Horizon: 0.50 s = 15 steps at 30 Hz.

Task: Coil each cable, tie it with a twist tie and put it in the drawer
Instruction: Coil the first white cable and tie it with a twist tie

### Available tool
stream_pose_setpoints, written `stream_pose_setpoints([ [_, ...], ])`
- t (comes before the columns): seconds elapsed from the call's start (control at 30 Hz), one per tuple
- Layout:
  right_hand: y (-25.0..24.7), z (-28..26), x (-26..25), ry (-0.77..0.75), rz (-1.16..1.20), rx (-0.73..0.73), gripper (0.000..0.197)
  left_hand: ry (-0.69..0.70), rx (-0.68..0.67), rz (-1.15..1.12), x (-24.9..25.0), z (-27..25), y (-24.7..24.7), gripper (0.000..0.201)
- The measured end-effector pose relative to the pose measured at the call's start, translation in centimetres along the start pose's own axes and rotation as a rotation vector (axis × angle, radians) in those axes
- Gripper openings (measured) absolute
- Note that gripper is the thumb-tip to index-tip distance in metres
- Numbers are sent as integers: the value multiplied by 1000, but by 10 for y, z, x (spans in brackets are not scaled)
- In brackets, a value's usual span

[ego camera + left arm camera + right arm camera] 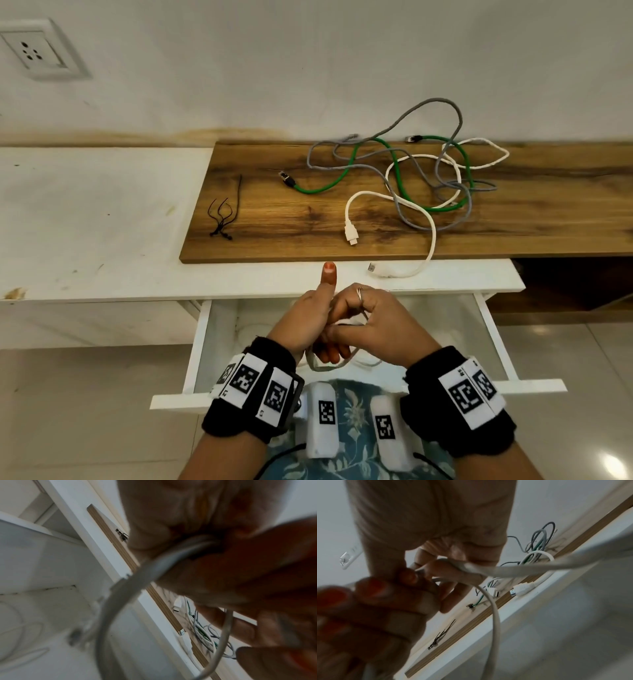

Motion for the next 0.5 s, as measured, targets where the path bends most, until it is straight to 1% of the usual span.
stream_pose_setpoints([
  [0.1,-14,5,-3,-12,-1,186,19,19,40,-69,4,2,-6,85],
  [0.17,-22,7,0,-12,15,252,16,40,24,-85,7,4,-6,80],
  [0.23,-25,7,2,-1,65,273,16,47,-25,-94,8,3,-3,71],
  [0.27,-27,7,2,15,129,284,17,29,-52,-130,7,2,-2,66],
  [0.37,-36,6,7,142,366,316,15,-71,-139,-303,4,-1,-1,59],
  [0.5,-27,6,19,277,438,263,23,-201,-276,-463,3,-7,2,51],
])
Point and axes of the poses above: each hand's wrist, its own z-axis towards the middle knuckle, its own y-axis out of the palm, x = y × z, the point moved 7 cm from there along z, towards the middle knuckle, and after that the axes turned 13 degrees about x, right-handed, at the moved point
